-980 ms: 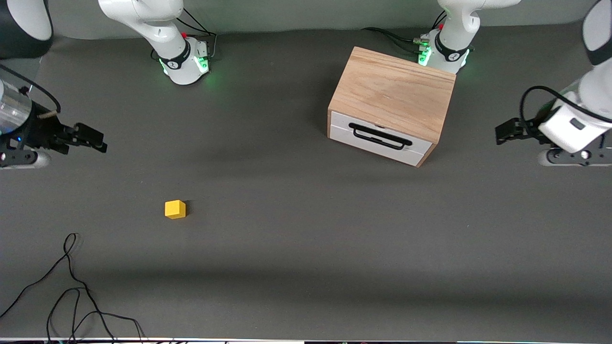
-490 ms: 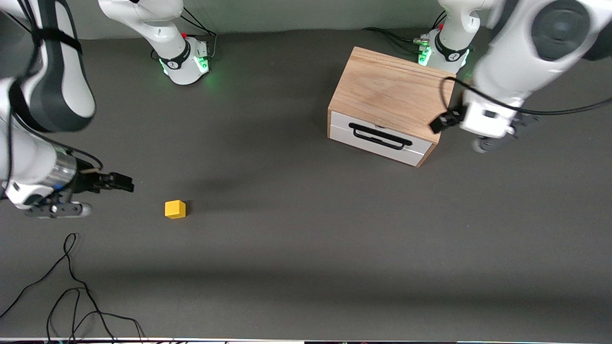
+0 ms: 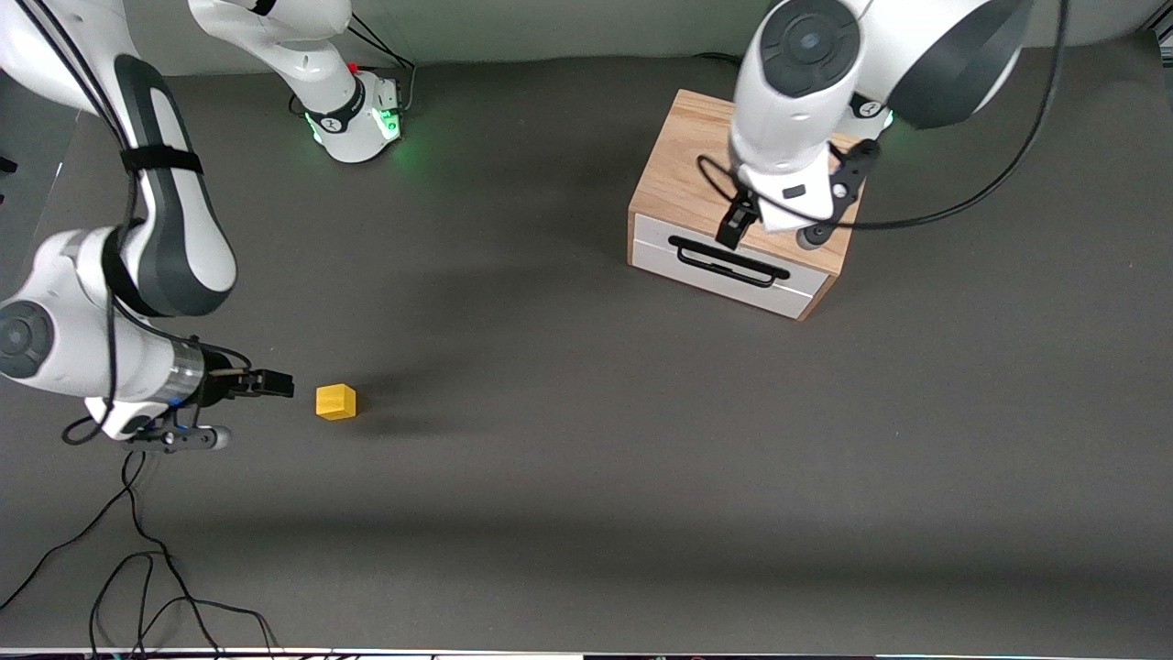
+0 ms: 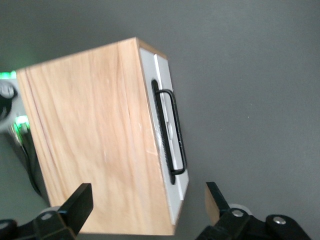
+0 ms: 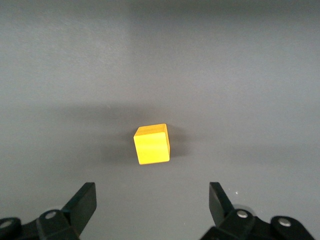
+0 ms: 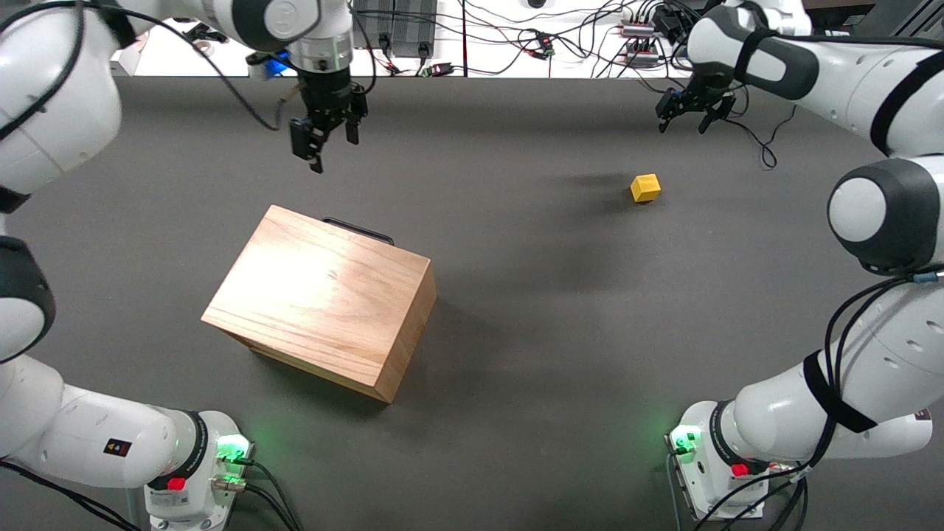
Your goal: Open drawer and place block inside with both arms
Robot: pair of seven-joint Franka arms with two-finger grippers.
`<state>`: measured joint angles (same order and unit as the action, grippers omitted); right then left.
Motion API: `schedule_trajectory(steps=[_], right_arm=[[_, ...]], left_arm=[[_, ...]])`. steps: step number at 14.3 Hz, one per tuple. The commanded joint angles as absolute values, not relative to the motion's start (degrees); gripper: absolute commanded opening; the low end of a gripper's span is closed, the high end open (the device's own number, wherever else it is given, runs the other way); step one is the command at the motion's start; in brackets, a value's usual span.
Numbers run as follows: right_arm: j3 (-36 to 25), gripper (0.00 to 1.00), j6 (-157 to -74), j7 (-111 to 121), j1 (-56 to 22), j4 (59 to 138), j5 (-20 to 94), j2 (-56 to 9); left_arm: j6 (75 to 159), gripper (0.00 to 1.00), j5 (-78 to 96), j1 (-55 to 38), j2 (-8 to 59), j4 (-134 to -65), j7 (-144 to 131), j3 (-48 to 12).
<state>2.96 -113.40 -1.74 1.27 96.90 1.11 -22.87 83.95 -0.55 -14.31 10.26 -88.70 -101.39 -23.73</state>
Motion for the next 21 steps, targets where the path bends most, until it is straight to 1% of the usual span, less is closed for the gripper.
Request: schedule_trajectory(steps=[1,2,4,10,11,15,21], right_arm=[[3.1,1.0,-115.0,-1.0,0.3,96.8,0.9,-24.9],[3.1,1.0,-115.9,-1.1,0.1,96.8,0.8,-25.7],[3.1,1.0,-117.2,-1.0,0.2,96.9,0.7,-26.5],[2.9,1.0,-119.2,-1.1,0.1,98.0,0.6,-27.4],[3.0,1.0,-119.6,-1.0,0.2,98.1,0.6,-27.6],[2.8,1.0,-122.1,-1.0,0.2,99.1,0.6,-28.7],[2.7,1.0,-124.1,-1.0,0.2,99.8,0.6,-29.4]], left_arm=[[83.2,1.0,-1.2,-15.6,13.0,-85.7,-109.6,-23.3],[83.6,1.0,-1.1,-15.6,13.7,-85.9,-110.0,-23.2],[87.0,1.0,-1.1,-14.9,13.9,-88.4,-111.6,-23.1],[102.5,1.0,-2.3,-14.7,14.6,-101.6,-112.4,-22.8],[103.8,1.0,-2.7,-14.6,15.5,-102.4,-112.4,-22.7],[104.7,1.0,-6.0,-14.5,20.5,-102.6,-112.4,-22.6],[106.3,1.0,-7.0,-14.5,23.3,-102.7,-112.1,-22.6]])
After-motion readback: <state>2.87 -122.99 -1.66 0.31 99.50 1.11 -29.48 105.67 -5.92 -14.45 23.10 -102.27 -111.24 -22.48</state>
